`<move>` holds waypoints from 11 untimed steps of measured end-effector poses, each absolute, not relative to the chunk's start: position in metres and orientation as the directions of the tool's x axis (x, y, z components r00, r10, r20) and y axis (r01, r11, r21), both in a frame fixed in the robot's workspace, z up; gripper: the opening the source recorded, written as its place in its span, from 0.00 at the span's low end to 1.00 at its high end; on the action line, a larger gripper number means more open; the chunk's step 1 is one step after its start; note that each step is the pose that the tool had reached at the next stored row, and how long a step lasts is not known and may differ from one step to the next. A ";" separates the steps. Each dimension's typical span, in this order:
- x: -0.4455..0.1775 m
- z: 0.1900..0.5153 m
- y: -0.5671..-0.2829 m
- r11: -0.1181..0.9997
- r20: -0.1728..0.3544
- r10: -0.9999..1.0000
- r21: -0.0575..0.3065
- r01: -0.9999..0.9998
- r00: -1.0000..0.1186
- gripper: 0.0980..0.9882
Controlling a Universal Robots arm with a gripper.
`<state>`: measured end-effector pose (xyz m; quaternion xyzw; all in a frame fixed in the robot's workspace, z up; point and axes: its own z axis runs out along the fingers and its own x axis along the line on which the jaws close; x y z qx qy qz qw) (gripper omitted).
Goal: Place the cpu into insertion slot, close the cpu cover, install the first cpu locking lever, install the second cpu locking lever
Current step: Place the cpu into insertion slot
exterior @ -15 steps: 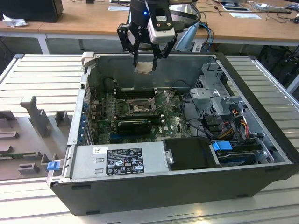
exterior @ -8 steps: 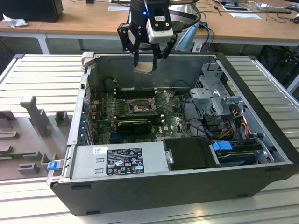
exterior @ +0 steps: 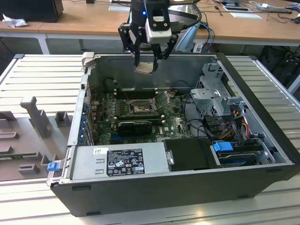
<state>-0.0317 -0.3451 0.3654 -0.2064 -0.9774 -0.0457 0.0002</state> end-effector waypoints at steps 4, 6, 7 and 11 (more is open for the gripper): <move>-0.032 0.365 -0.345 0.901 0.019 0.425 0.089 0.425 -0.905 0.48; -0.032 0.365 -0.345 0.896 0.019 0.436 0.089 0.436 -0.900 0.48; -0.032 0.365 -0.345 0.892 0.019 0.442 0.089 0.442 -0.897 0.48; -0.032 0.365 -0.345 0.880 0.019 0.467 0.089 0.467 -0.884 0.48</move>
